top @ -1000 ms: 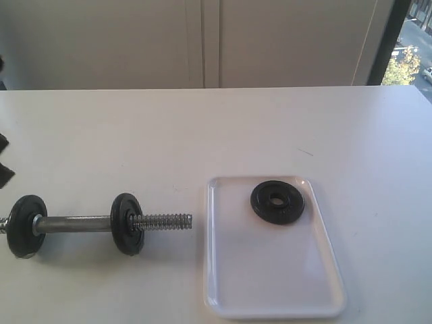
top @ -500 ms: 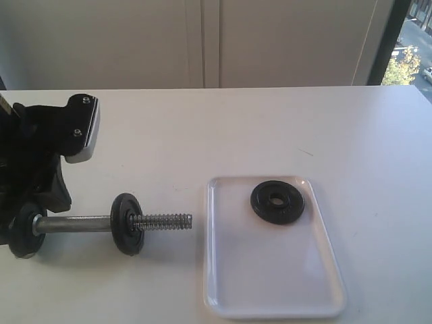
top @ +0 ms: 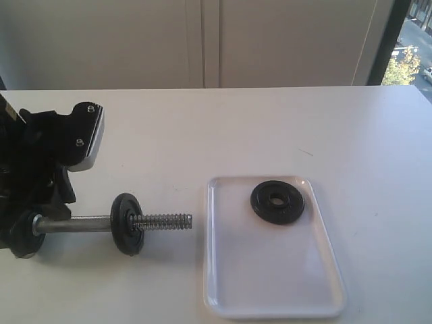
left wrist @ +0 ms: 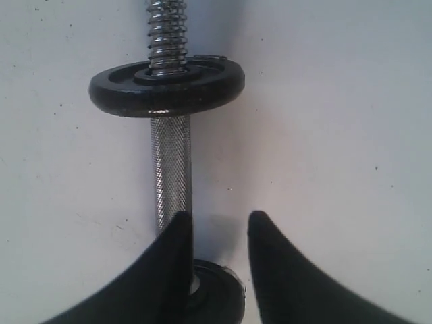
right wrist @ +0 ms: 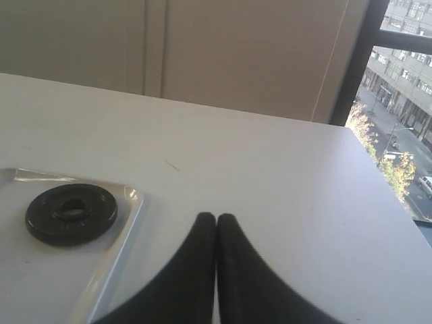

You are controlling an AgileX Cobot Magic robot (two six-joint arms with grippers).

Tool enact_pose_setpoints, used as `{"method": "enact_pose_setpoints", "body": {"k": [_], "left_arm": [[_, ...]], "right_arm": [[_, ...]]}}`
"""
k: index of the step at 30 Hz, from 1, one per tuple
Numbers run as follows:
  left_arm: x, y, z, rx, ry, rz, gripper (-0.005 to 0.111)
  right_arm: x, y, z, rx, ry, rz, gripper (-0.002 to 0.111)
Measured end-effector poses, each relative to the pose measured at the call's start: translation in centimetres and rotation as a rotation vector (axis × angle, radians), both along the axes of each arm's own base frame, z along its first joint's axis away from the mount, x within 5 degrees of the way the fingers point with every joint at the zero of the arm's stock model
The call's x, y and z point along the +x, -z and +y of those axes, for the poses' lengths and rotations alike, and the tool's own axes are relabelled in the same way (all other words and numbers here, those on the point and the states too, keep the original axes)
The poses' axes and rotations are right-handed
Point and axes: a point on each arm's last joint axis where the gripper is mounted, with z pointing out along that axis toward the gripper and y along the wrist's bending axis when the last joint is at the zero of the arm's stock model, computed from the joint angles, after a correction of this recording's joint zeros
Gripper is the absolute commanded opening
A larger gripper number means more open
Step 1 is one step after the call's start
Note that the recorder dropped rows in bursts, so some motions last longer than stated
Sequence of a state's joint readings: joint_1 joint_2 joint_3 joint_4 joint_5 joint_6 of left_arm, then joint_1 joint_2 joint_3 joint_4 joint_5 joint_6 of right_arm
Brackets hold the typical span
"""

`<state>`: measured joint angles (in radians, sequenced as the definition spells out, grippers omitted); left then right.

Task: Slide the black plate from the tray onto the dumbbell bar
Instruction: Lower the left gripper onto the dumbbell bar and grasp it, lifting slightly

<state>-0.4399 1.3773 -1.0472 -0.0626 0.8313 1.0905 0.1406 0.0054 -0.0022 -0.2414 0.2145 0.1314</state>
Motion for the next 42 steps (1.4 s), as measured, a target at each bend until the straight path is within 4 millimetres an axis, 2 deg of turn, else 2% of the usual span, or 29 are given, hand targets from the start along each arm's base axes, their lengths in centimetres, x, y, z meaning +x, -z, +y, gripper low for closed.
{"method": "enact_pose_setpoints", "body": {"k": [2,5,12,23,29,33,38,42], "left_arm": [[-0.1,0.2,0.0,0.005,0.016,-0.002,0.059],[0.0,0.4,0.0,0.006,0.034,-0.013,0.062],[0.1,0.4,-0.2,-0.022,0.039,-0.034,0.062],[0.1,2.9,0.0,-0.022,0.09,-0.122,0.062],[0.6,3.2,-0.2,-0.049,0.072,-0.183,0.066],[1.1,4.3,-0.5,-0.047,0.065,-0.155,0.076],[2.0,5.8,-1.0,-0.056,0.043,-0.13,0.075],[2.7,7.5,-1.4,-0.044,0.033,-0.101,0.075]], "right_arm": [[0.0,-0.1,0.0,0.001,-0.002,-0.007,0.0],[0.0,-0.3,0.1,0.004,-0.008,-0.034,0.0],[0.0,-1.3,0.3,0.017,-0.035,-0.14,0.0],[0.0,-2.2,0.5,0.028,-0.058,-0.236,0.0],[-0.2,-2.8,0.7,0.037,-0.076,-0.309,0.0],[-0.4,-3.5,0.8,0.046,-0.095,-0.384,0.0],[-0.6,-4.2,1.0,0.061,-0.116,-0.468,0.0],[-0.8,-4.5,1.0,0.171,-0.139,-0.488,0.0]]}}
